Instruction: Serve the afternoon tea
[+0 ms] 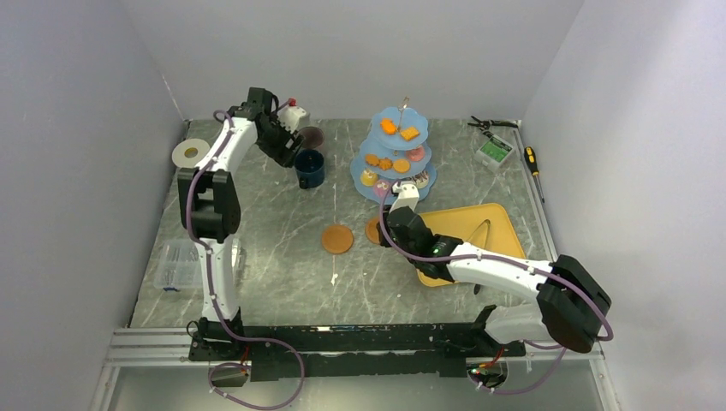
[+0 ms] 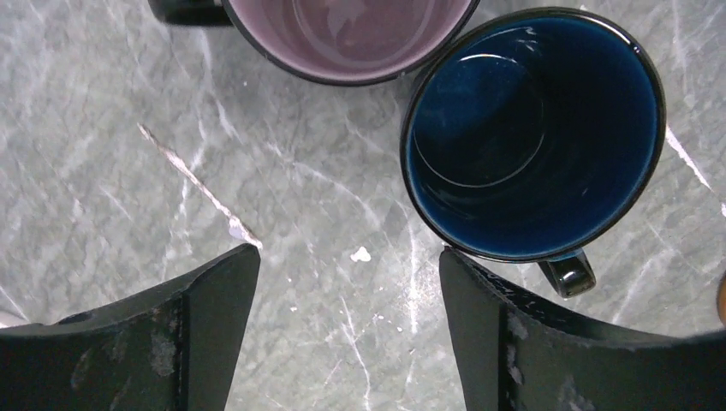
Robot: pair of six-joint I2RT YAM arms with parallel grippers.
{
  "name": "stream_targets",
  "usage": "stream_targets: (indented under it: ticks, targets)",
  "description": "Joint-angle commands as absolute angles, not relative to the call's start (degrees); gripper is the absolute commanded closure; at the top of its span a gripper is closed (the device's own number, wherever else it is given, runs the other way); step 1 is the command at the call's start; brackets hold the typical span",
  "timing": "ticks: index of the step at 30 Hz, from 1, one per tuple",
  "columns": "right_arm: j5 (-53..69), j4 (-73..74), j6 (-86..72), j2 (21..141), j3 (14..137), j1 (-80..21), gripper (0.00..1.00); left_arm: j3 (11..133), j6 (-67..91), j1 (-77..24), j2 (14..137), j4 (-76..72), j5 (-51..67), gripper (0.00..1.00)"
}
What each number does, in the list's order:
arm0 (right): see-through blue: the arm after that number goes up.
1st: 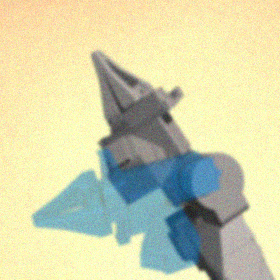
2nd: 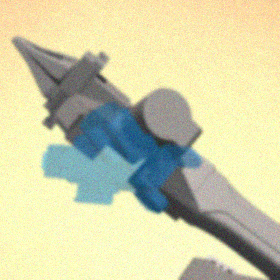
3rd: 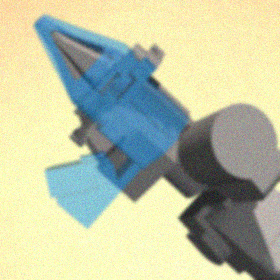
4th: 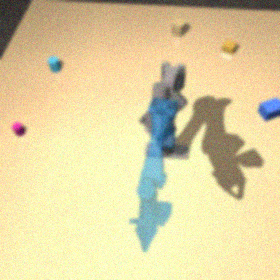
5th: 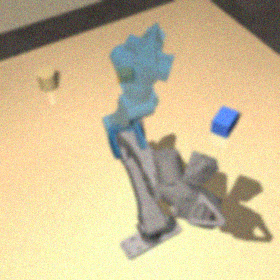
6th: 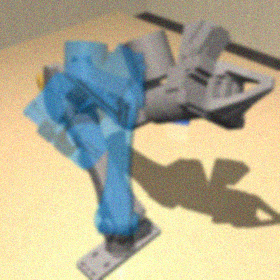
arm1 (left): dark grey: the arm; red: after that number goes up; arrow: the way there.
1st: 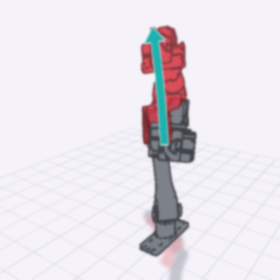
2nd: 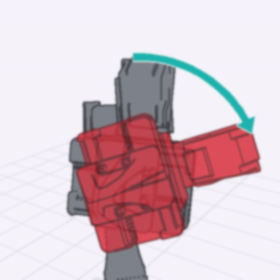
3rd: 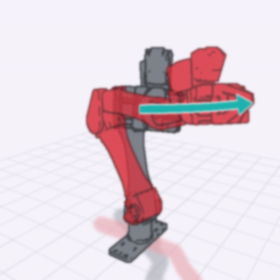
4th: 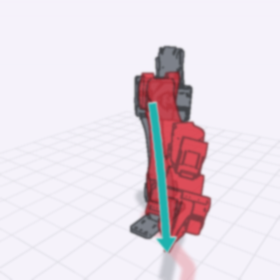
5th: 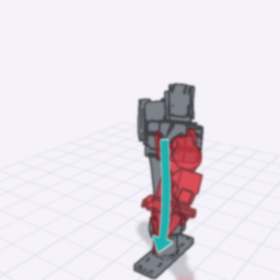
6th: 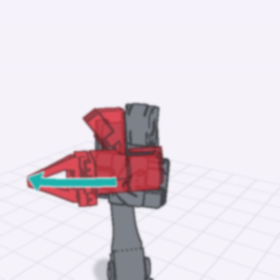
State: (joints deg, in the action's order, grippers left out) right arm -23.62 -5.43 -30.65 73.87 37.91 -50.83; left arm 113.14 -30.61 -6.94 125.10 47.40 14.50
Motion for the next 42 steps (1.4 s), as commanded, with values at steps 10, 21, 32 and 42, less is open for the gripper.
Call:
stream_targets:
  ticks: [10, 21, 32, 42]
  targets:
    - [-26.6, -2.9, -31.3, 71.7, 39.4, -52.4, 0.85, 123.3, -37.3, -7.9, 126.0, 53.7, 27.7, 0.09]
    - [-26.5, -2.7, -31.0, 72.5, 40.1, -52.6, 0.86, 130.8, -36.9, -8.5, 133.1, 54.8, 29.1, 0.13]
    - [-27.5, -2.2, -30.8, 72.0, 40.0, -52.5, 0.87, 128.9, -33.1, -9.2, 135.3, 51.7, 26.0, 0.21]
    - [-28.2, -2.4, -30.7, 72.3, 40.1, -52.6, 0.88, 124.1, -21.2, -10.6, 133.3, 44.8, 22.0, 0.68]
